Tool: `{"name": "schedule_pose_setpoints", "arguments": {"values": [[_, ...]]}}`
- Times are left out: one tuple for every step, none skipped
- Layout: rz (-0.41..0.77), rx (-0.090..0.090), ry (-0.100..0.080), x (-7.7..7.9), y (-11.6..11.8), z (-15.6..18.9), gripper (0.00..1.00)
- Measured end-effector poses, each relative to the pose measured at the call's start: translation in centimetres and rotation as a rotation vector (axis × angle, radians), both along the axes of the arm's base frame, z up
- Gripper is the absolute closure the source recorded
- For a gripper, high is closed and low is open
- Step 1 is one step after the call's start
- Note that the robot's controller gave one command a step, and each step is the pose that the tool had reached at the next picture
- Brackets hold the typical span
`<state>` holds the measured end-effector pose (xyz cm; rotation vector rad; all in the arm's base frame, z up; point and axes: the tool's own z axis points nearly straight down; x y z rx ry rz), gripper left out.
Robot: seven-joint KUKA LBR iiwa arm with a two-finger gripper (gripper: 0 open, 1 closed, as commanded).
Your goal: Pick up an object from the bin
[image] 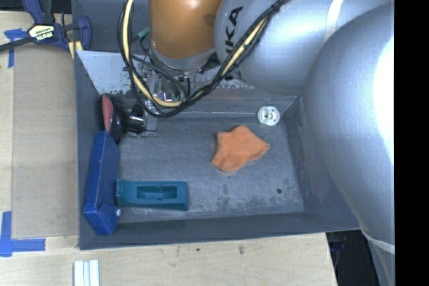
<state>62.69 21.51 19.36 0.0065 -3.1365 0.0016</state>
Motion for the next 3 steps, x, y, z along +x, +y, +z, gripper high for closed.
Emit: {"name": "schedule_pose_setpoints", "arguments": {"values": [[-0.004,0.002,-0.008,0.2,-0.1,0.6,0.0],[-0.036,0.003,-0.008,-0.1,-2.3,-0.1,0.0],[-0.171,0.001,-0.003,-1.9,-8.6,1.5,0.0]]}}
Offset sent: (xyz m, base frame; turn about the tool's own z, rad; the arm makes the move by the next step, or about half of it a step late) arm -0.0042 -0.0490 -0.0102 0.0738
